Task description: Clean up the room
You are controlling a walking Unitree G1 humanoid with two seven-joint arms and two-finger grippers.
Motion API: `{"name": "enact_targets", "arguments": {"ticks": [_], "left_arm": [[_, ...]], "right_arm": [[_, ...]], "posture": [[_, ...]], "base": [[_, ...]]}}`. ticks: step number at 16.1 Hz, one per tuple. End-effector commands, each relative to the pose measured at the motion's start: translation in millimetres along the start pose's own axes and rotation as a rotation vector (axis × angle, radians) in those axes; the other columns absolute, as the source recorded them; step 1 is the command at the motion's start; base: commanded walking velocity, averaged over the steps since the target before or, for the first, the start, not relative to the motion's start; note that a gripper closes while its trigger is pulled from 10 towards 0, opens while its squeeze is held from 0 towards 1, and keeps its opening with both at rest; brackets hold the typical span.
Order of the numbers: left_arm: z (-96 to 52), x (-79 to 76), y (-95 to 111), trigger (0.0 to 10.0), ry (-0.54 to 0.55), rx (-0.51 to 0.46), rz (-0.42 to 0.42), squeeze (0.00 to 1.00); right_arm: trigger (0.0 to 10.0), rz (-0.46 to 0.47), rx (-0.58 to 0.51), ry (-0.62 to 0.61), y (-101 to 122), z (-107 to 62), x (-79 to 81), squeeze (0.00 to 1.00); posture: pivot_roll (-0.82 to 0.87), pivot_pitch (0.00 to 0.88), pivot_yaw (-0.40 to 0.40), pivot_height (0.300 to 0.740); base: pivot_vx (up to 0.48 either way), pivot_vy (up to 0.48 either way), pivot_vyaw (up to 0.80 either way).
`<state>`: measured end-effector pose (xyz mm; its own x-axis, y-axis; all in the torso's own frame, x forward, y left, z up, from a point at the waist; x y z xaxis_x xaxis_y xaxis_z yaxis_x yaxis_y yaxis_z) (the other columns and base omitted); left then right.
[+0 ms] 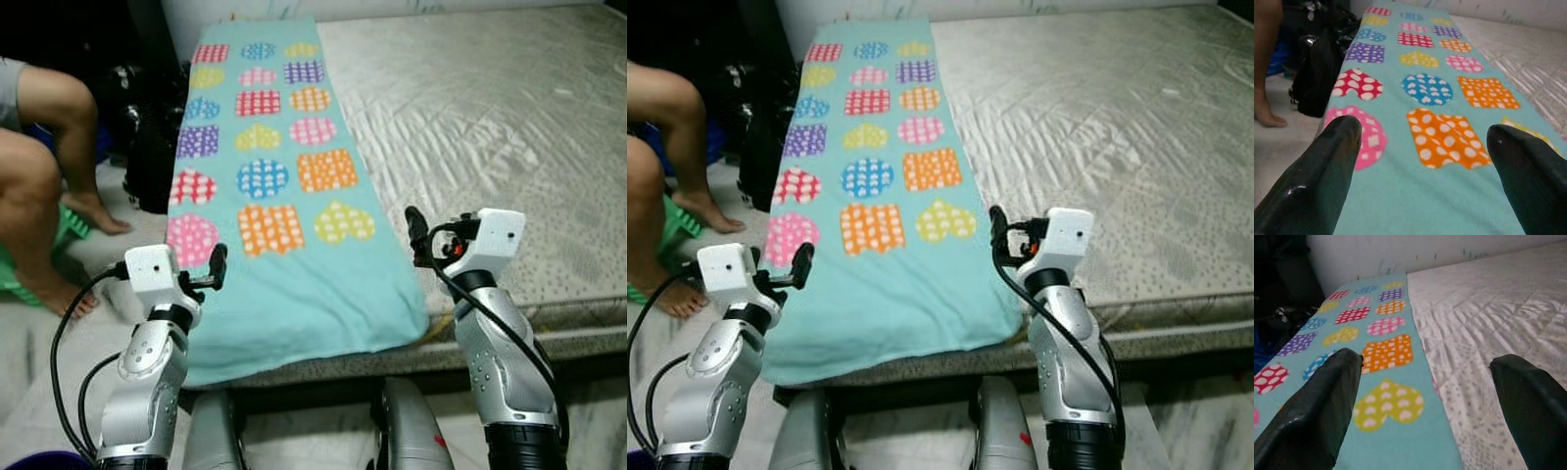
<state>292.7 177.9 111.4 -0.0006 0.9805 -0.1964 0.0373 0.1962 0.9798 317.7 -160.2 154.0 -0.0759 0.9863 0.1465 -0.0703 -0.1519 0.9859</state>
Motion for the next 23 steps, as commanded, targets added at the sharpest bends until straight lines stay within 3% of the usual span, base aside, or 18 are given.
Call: {"name": "enact_targets", "arguments": {"ticks": [1, 9, 17, 21, 23], "left_arm": [[1.0, 4.2, -0.4, 10.0, 0.011, 0.002, 0.013, 0.00], [14.2, 9.7, -6.5, 10.0, 0.028, 0.021, 0.026, 0.00], [26.2, 23.1, -23.6, 10.0, 0.049, 0.076, 0.123, 0.00], [27.7, 25.7, -34.3, 10.0, 0.029, 0.110, 0.113, 0.00], [28.3, 29.0, -37.8, 10.0, 0.015, 0.126, 0.117, 0.00]], "right_arm": [[10.0, 0.004, -0.022, 0.013, 3.6, 3.4, 2.5, 0.00], [10.0, -0.013, -0.051, 0.011, 4.2, 16.6, -1.0, 0.00], [10.0, -0.078, -0.026, 0.055, -10.4, 22.4, 0.0, 0.00], [10.0, -0.101, 0.073, 0.108, -35.5, 21.1, 12.5, 0.00], [10.0, -0.155, 0.113, 0.208, -46.1, 21.5, 25.8, 0.00]], "posture": [[-0.06, 0.017, 0.054, 0.646], [-0.07, 0.000, 0.065, 0.740], [-0.07, 0.000, 0.073, 0.740], [-0.08, 0.000, 0.079, 0.740], [-0.07, 0.000, 0.092, 0.740]], "base": [[0.000, 0.000, 0.00], [0.000, 0.000, 0.00], [0.000, 0.000, 0.00], [0.000, 0.000, 0.00], [0.000, 0.000, 0.00]]}}
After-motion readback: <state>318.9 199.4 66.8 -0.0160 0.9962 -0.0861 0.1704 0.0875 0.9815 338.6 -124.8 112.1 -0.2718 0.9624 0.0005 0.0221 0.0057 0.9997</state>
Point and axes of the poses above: a point about 5 cm out from each wrist's last joint towards the gripper, its own z axis pointing out of the wrist towards the gripper, its own y axis along the axis of the wrist's last joint, x = y × z, the point moved 1 cm from there along z, pointing out of the wrist towards the gripper, and after that the axes turned 1 degree about -z, right-handed, at the moved point
